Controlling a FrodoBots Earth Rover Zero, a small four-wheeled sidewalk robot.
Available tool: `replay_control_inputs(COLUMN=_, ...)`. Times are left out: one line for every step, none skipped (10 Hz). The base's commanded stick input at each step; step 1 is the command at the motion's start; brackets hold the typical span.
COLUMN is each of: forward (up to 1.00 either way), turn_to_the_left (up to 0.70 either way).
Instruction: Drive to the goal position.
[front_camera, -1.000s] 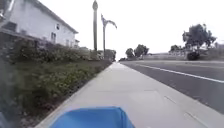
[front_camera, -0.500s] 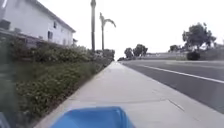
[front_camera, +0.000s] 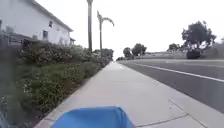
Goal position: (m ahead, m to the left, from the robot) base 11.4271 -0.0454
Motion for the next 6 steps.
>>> replay_control_inputs(forward=1.0, turn_to_the_left=0.0)
replay_control_inputs(forward=1.0, turn_to_the_left=0.0)
replay_control_inputs(forward=1.0, turn_to_the_left=0.0)
replay_control_inputs(forward=1.0, turn_to_the_left=0.0)
replay_control_inputs(forward=1.0, turn_to_the_left=0.0)
replay_control_inputs(forward=1.0, turn_to_the_left=0.0)
